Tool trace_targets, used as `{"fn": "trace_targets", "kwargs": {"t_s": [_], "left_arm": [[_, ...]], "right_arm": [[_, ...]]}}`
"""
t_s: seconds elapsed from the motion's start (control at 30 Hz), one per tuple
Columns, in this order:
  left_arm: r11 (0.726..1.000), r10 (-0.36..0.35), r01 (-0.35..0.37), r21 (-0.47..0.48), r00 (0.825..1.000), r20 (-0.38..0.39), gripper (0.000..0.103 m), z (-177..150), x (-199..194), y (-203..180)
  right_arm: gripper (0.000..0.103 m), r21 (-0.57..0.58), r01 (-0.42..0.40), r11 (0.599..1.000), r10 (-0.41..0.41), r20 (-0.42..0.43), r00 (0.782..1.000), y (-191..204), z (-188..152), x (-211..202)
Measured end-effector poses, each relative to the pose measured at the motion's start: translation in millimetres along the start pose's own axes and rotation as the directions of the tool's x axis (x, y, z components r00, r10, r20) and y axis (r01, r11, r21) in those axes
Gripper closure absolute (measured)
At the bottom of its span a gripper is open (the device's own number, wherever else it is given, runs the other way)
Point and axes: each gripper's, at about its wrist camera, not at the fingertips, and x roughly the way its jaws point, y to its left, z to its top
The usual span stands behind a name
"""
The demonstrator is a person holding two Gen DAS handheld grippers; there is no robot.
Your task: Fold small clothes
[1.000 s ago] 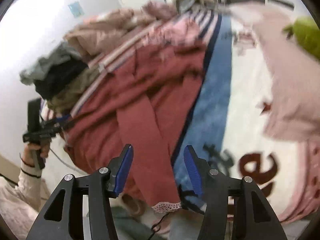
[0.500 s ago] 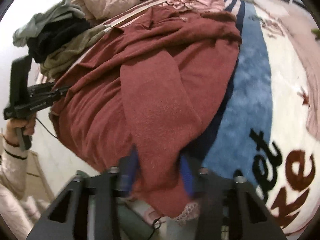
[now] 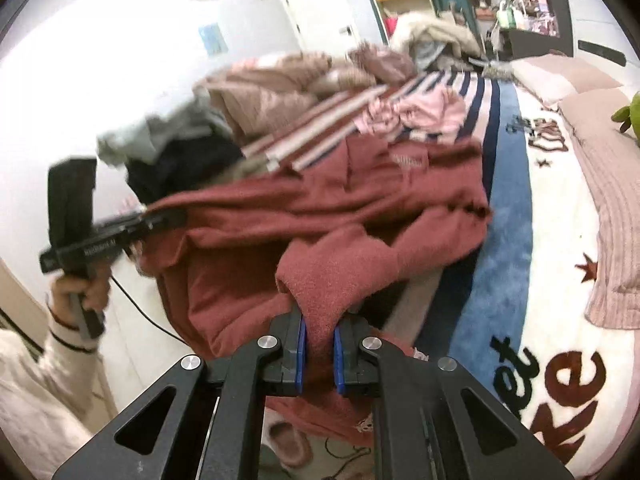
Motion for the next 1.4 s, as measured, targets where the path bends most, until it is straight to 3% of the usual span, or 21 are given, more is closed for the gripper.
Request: {"fn": "trace_targets", "kwargs": {"t_s": [0.17, 0.27, 0.5, 0.73, 0.87, 1.13, 1.2, 1.27, 1.3, 1.33, 1.4], "left_arm": [[0.998, -0.063, 0.064, -0.009, 0.993, 0.099, 0.098, 10.5, -39.8, -6.0], [0.998, -0.058, 0.06, -0.008, 0.987, 0.148, 0.098, 24.3, -52.4, -4.3], [0.998, 0.019, -0.011, -0.058, 0.989, 0.149, 0.098, 56.3, -7.1, 15.9], [0.981, 0.152, -0.148, -0.124, 0.988, 0.024, 0.098, 79.5, 83.0, 60.3], [0.977, 0.151, -0.164, -0.138, 0.983, -0.104, 0.097, 83.2, 143.6, 82.4], [0.967, 0.174, -0.209, -0.145, 0.959, -0.222, 0.092, 76.2, 206.4, 99.1], [0.967, 0.177, -0.213, -0.138, 0.955, -0.237, 0.085, 75.1, 211.2, 100.5], [0.967, 0.185, -0.222, -0.128, 0.951, -0.249, 0.067, 74.9, 214.3, 102.9], [0.966, 0.192, -0.229, -0.122, 0.947, -0.256, 0.049, 76.1, 214.3, 103.8], [0.965, 0.2, -0.234, -0.117, 0.947, -0.25, 0.037, 77.5, 209.7, 103.9], [0.967, 0.194, -0.221, -0.127, 0.962, -0.192, 0.028, 84.1, 194.3, 105.8]], "right_arm": [[0.098, -0.004, -0.033, 0.999, 0.034, 0.101, 0.994, 13.2, 13.8, -30.5], [0.098, 0.01, -0.023, 1.0, 0.021, 0.132, 0.991, 14.8, 26.1, -40.9], [0.098, 0.057, 0.058, 0.997, -0.066, 0.144, 0.987, -20.8, 67.2, -18.3], [0.098, 0.118, 0.15, 0.982, -0.156, 0.047, 0.987, -85.3, 105.9, 52.3], [0.098, 0.142, 0.194, 0.971, -0.19, -0.04, 0.981, -117.0, 115.4, 89.3], [0.097, 0.197, 0.23, 0.953, -0.196, -0.179, 0.964, -165.3, 105.5, 142.5], [0.097, 0.2, 0.234, 0.951, -0.195, -0.193, 0.961, -167.4, 102.9, 146.7], [0.095, 0.196, 0.244, 0.95, -0.203, -0.21, 0.956, -168.8, 100.7, 148.7], [0.094, 0.194, 0.245, 0.95, -0.203, -0.214, 0.956, -168.1, 100.4, 148.7], [0.087, 0.194, 0.248, 0.949, -0.206, -0.215, 0.955, -167.7, 100.0, 146.3], [0.064, 0.185, 0.232, 0.955, -0.194, -0.199, 0.961, -166.3, 102.1, 139.8]]}}
